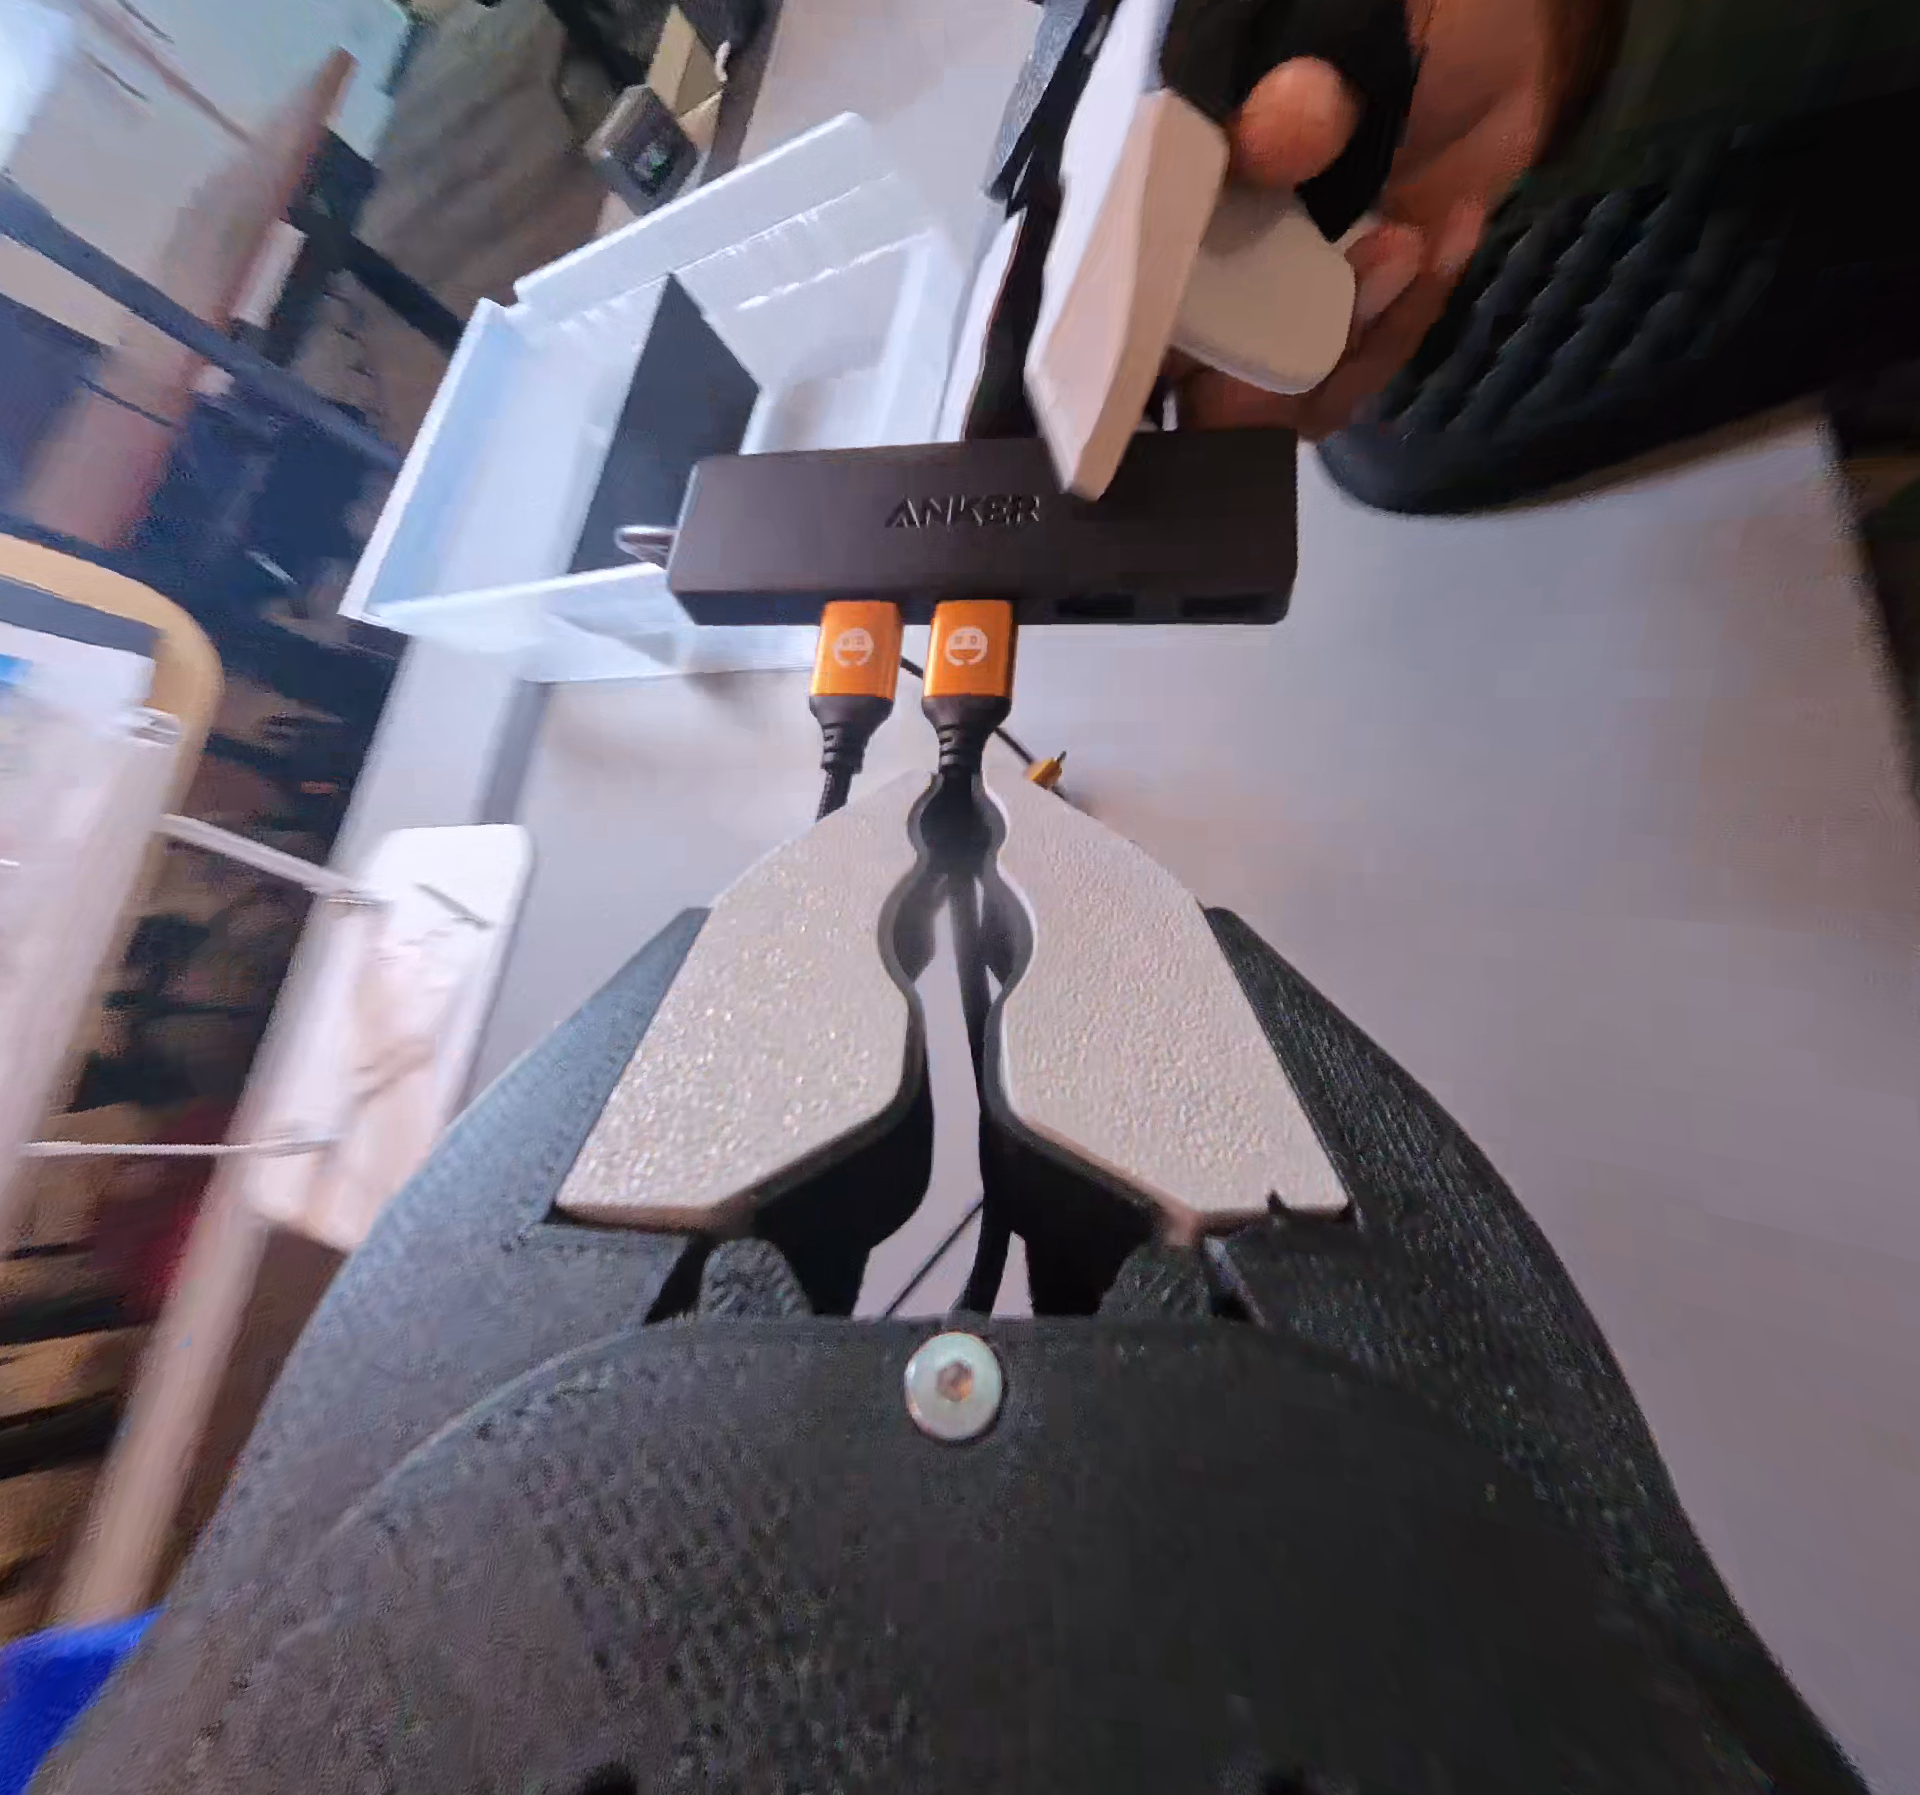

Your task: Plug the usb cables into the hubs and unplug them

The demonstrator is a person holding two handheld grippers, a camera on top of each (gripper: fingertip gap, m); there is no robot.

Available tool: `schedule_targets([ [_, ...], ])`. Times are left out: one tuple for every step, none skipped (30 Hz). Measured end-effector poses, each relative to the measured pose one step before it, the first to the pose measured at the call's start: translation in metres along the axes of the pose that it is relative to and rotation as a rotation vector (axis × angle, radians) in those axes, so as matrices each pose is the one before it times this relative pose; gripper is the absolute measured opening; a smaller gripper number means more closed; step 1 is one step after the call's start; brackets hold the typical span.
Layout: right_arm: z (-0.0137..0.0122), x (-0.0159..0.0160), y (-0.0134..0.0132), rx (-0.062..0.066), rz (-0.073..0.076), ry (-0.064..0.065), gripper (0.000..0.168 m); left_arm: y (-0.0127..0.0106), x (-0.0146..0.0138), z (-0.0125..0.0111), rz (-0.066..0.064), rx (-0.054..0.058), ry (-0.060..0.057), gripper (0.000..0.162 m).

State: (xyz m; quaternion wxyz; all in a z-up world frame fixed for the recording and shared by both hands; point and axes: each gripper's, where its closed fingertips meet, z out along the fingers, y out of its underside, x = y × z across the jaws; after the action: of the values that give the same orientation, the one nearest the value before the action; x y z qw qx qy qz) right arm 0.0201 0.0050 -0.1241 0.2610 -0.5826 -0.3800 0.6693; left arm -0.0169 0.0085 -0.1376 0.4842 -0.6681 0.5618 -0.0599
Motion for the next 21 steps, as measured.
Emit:
schedule_targets([
  [-0.00529,-0.00087,-0.00176,-0.0135,-0.1076,0.0031,0.037,0.00232,0.00124,-0.00198,-0.0853,0.0335,0.0557,0.003],
  [-0.00595,0.00300,-0.00211,-0.0136,-0.1256,0.0418,0.045,0.00398,0.00284,-0.00203,-0.0836,0.0169,0.0703,0.003],
  [-0.00575,0.00449,-0.00035,-0.0237,-0.1625,0.0650,0.047,0.00429,0.00129,-0.00160,-0.0714,0.0122,0.0557,0.003],
  [-0.00469,0.00580,0.00158,-0.0356,-0.1820,0.0858,0.048,0.00422,0.00119,-0.00046,-0.0582,0.0090,0.0470,0.003],
  [-0.00267,0.00564,0.00242,-0.0440,-0.1900,0.0921,0.048,0.00378,0.00211,0.00040,-0.0596,0.0074,0.0506,0.003],
  [-0.00037,0.00128,0.00288,-0.0483,-0.1945,0.0688,0.048,0.00348,0.00303,0.00150,-0.0581,0.0051,0.0548,0.003],
  [0.00201,-0.00276,0.00218,-0.0439,-0.1852,0.0472,0.048,0.00273,0.00292,0.00230,-0.0524,0.0057,0.0528,0.003],
  [0.00441,-0.00539,0.00098,-0.0370,-0.1546,0.0290,0.046,0.00219,0.00238,0.00287,-0.0441,0.0062,0.0467,0.003],
  [0.00643,-0.00793,0.00023,-0.0312,-0.1185,0.0068,0.046,0.00296,0.00162,0.00357,-0.0385,-0.0028,0.0419,0.003],
  [0.00747,-0.00880,-0.00043,-0.0226,-0.0927,-0.0026,0.046,0.00236,0.00055,0.00371,-0.0315,-0.0009,0.0330,0.004],
  [0.00725,-0.00654,-0.00084,-0.0140,-0.0804,0.0076,0.046,0.00325,0.00079,0.00378,-0.0283,-0.0077,0.0320,0.003],
  [0.00555,0.00086,0.00128,-0.0199,-0.0718,0.0475,0.046,0.00801,0.00002,0.00359,-0.0204,-0.0359,0.0238,0.003],
  [0.00300,0.00118,0.00076,-0.0020,-0.0663,0.0373,0.039,0.00580,-0.00200,0.00294,-0.0125,-0.0161,0.0039,0.004],
  [0.00135,0.00159,-0.00117,0.0138,-0.0405,0.0285,0.031,0.00424,0.00039,0.00259,-0.0168,-0.0063,0.0159,0.003],
  [0.00066,-0.00040,-0.00224,0.0171,-0.0287,0.0082,0.028,0.00336,0.00190,0.00191,-0.0170,-0.0029,0.0228,0.003],
  [0.00077,-0.00147,-0.00128,0.0031,-0.0450,0.0007,0.029,0.00337,0.00066,0.00130,-0.0093,-0.0089,0.0116,0.003],
  [0.00120,-0.00011,-0.00158,-0.0003,-0.0533,0.0090,0.032,0.00292,0.00036,0.00084,-0.0019,-0.0139,0.0075,0.003],
  [0.00171,-0.00015,-0.00181,-0.0004,-0.0327,0.0008,0.039,0.00333,0.00023,0.00089,0.0004,-0.0214,0.0093,0.004],
  [0.00173,-0.00183,-0.00197,0.0020,-0.0123,-0.0189,0.041,0.00050,-0.00097,0.00102,-0.0025,-0.0015,0.0016,0.003],
  [0.00166,-0.00223,-0.00323,0.0094,-0.0133,-0.0179,0.042,-0.00077,0.00003,0.00094,-0.0131,0.0066,0.0122,0.004],
  [0.00186,-0.00460,-0.00293,0.0065,-0.0249,-0.0258,0.039,-0.00029,0.00089,0.00087,-0.0111,0.0057,0.0181,0.003],
])
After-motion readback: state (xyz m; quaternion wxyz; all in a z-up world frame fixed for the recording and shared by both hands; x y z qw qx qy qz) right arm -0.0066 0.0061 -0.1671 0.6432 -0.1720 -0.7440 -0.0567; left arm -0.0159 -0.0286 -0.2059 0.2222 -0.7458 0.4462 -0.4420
